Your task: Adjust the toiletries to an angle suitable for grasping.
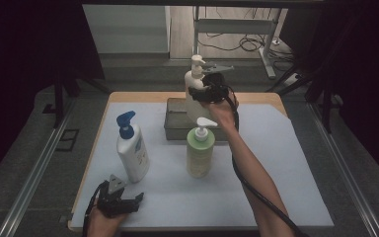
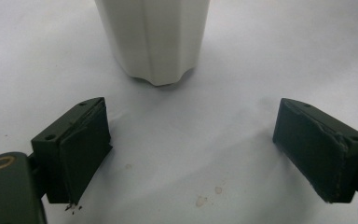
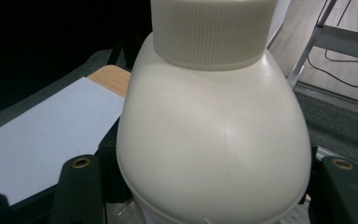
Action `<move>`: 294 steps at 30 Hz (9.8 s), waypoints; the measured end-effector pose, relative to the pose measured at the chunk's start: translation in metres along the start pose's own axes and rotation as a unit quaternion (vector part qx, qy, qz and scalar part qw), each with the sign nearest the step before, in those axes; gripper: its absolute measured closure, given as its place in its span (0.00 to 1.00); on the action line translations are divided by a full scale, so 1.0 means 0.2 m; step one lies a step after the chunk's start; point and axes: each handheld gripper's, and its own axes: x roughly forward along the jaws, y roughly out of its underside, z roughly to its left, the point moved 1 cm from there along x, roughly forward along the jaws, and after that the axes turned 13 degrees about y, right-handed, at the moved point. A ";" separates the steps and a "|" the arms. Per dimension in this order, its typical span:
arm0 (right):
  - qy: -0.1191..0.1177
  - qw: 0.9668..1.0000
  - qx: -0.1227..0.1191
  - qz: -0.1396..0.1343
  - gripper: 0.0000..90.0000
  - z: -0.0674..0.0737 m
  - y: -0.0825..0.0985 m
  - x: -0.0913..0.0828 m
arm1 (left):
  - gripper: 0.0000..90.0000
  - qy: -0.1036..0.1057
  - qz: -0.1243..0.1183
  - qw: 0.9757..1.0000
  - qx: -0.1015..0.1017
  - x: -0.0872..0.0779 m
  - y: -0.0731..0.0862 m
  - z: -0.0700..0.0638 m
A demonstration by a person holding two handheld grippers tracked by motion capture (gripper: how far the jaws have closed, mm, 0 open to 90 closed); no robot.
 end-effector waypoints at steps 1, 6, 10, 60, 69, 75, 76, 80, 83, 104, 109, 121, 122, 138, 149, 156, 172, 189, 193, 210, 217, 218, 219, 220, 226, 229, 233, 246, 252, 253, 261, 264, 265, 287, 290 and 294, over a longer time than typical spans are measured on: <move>0.001 1.000 0.001 0.002 0.41 0.01 0.01 0.02 | 0.12 0.000 0.000 1.000 0.000 0.00 0.00 0.00; 0.001 1.000 0.002 0.009 0.41 0.02 0.06 0.06 | 0.12 0.000 0.001 1.000 0.000 0.00 0.00 0.00; 0.003 1.000 -0.006 0.013 0.41 0.03 0.09 0.08 | 0.12 0.000 0.000 1.000 0.000 0.00 0.00 0.00; -0.038 0.997 -0.033 0.054 0.29 0.01 0.36 0.07 | 0.12 -0.002 0.000 1.000 -0.001 0.00 0.00 0.00; -0.059 0.995 -0.048 0.066 0.32 -0.03 0.40 -0.01 | 0.12 -0.001 -0.001 1.000 -0.001 0.00 0.00 0.00; -0.071 0.994 -0.028 0.076 0.33 -0.07 0.44 -0.05 | 0.12 -0.002 -0.001 1.000 -0.001 0.00 0.00 0.00; -0.073 0.994 -0.025 0.079 0.33 -0.07 0.44 -0.06 | 0.12 -0.002 -0.001 1.000 -0.001 0.00 0.00 0.00; -0.066 0.994 -0.029 0.081 0.35 -0.10 0.47 -0.08 | 0.12 -0.001 -0.002 1.000 -0.002 0.00 0.00 0.00; -0.061 0.995 -0.026 0.080 0.40 -0.12 0.48 -0.09 | 0.12 -0.002 -0.001 1.000 -0.001 0.00 0.00 0.00; -0.029 0.994 0.008 0.108 0.96 -0.22 0.49 0.01 | 0.12 -0.001 -0.001 1.000 -0.001 0.00 0.00 0.00; -0.022 0.994 0.009 0.109 1.00 -0.20 0.47 0.07 | 0.12 -0.001 -0.001 1.000 -0.001 0.00 0.00 0.00; -0.024 0.991 0.014 0.134 1.00 -0.17 0.50 0.18 | 0.12 -0.001 0.000 1.000 -0.001 0.00 0.00 0.00; -0.024 0.991 0.014 0.134 1.00 -0.17 0.50 0.18 | 0.12 -0.001 0.000 1.000 -0.001 0.00 0.00 0.00; -0.028 0.988 0.016 0.149 1.00 -0.13 0.52 0.24 | 0.12 -0.001 0.000 1.000 -0.001 0.00 0.00 0.00; -0.043 0.988 0.010 0.150 1.00 -0.07 0.51 0.26 | 0.12 0.000 -0.001 1.000 -0.002 0.00 0.00 0.00; -0.057 0.987 0.005 0.148 1.00 -0.02 0.50 0.28 | 0.12 0.000 0.000 1.000 -0.002 0.00 0.00 0.00; -0.083 0.985 -0.013 0.150 0.99 0.07 0.48 0.33 | 0.12 0.000 0.000 1.000 -0.001 0.00 0.00 0.00; -0.116 0.982 -0.027 0.144 1.00 0.14 0.46 0.36 | 0.12 0.000 0.000 1.000 -0.001 0.00 0.00 0.00; -0.124 0.981 -0.029 0.143 1.00 0.15 0.46 0.36 | 0.12 0.000 0.000 1.000 -0.001 0.00 0.00 0.00; -0.150 0.978 -0.040 0.142 1.00 0.17 0.45 0.36 | 0.12 0.000 0.000 1.000 -0.002 0.00 0.00 0.00; -0.148 0.977 -0.043 0.146 0.97 0.16 0.45 0.36 | 0.12 0.000 -0.001 1.000 -0.001 0.00 0.00 0.00; -0.147 0.977 -0.045 0.146 0.96 0.16 0.45 0.36 | 0.12 0.000 -0.001 1.000 -0.001 0.00 0.00 0.00; -0.146 0.977 -0.046 0.147 0.96 0.16 0.45 0.35 | 0.12 0.000 -0.001 1.000 -0.001 0.00 0.00 0.00; -0.147 0.977 -0.046 0.146 0.96 0.16 0.45 0.35 | 0.12 0.000 -0.001 1.000 -0.001 0.00 0.00 0.00; -0.145 0.978 -0.047 0.140 0.92 0.15 0.45 0.32 | 0.12 0.000 -0.001 1.000 -0.001 0.00 0.00 0.00; -0.145 0.979 -0.044 0.135 0.90 0.13 0.44 0.31 | 0.12 0.000 -0.001 1.000 -0.001 0.00 0.00 0.00; -0.144 0.980 -0.041 0.128 0.85 0.10 0.42 0.27 | 0.12 0.000 0.000 1.000 -0.001 0.00 0.00 0.00; -0.125 0.985 -0.028 0.114 0.50 0.02 0.39 0.16 | 0.12 0.000 0.000 1.000 -0.001 0.00 0.00 0.00; -0.113 0.988 -0.028 0.105 0.40 -0.02 0.39 0.11 | 0.12 0.000 -0.001 1.000 -0.001 0.00 0.00 0.00; -0.111 0.988 -0.030 0.103 0.38 -0.03 0.39 0.10 | 0.12 0.000 -0.001 1.000 0.000 0.00 0.00 0.00; -0.109 0.988 -0.039 0.103 0.28 -0.09 0.41 0.00 | 0.12 0.000 -0.001 1.000 -0.001 0.00 0.00 0.00; -0.107 0.988 -0.039 0.100 0.26 -0.11 0.42 -0.02 | 0.12 0.000 -0.001 1.000 0.000 0.00 0.00 0.00; -0.105 0.989 -0.038 0.100 0.25 -0.12 0.42 -0.03 | 0.12 0.000 -0.001 1.000 -0.001 0.00 0.00 0.00; -0.088 0.990 -0.041 0.100 0.14 -0.27 0.52 -0.20 | 0.12 0.000 -0.004 1.000 -0.002 0.00 0.00 0.00; -0.090 0.990 -0.044 0.102 0.13 -0.28 0.53 -0.23 | 0.12 -0.001 -0.004 1.000 -0.001 0.00 0.00 0.00; -0.088 0.990 -0.050 0.097 0.12 -0.29 0.56 -0.27 | 0.12 -0.001 -0.004 1.000 0.000 0.00 0.00 0.00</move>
